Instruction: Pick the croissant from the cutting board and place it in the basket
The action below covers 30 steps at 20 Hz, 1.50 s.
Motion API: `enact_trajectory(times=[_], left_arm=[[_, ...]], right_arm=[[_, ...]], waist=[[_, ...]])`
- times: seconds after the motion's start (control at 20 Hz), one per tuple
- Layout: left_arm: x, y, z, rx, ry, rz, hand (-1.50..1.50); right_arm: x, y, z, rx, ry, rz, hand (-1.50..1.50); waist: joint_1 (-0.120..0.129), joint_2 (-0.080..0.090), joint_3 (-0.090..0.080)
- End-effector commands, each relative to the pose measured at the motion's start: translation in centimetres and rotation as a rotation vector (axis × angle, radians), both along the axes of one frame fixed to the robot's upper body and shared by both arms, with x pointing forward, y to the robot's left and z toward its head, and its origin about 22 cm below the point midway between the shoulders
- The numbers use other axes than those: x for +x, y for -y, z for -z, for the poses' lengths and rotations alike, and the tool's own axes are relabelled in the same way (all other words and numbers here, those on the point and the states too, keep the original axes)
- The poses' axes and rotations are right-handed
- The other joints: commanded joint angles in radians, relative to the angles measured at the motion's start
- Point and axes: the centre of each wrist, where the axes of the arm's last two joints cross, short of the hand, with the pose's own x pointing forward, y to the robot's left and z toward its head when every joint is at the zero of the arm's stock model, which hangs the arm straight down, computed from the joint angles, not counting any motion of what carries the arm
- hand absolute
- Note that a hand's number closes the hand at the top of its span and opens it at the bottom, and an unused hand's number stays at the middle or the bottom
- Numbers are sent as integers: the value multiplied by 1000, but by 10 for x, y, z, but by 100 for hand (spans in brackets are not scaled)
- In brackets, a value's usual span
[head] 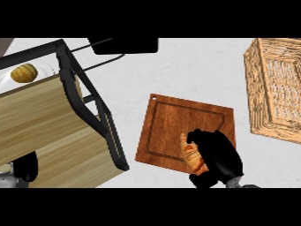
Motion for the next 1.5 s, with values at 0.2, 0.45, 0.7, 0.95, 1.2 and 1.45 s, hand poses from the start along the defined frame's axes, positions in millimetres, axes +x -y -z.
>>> enact_trajectory(times=[0.2, 0.45, 0.7, 0.95, 1.2, 1.45], left_arm=[[12, 7, -4, -12, -27, -6, 0], [8, 6, 5, -5, -35, -25, 0], [23, 11, -3, -5, -28, -6, 0], [18, 19, -2, -22, -36, 14, 0], [9, 16, 5, -8, -51, 7, 0], [21, 2, 0, -7, -17, 15, 0]], right_arm=[[-55, 31, -28, 435, -6, 165, 150], [-85, 27, -81, 745, 194, 135, 150], [-128, 42, -144, 877, 299, 168, 150], [-133, 54, -163, 835, 313, 254, 150], [-115, 57, -178, 743, 420, 352, 150], [-78, 71, -191, 742, 437, 402, 150]], waist=[[1, 17, 1], [-4, 14, 1], [1, 18, 0], [17, 19, 0], [28, 19, -1], [34, 22, 0]])
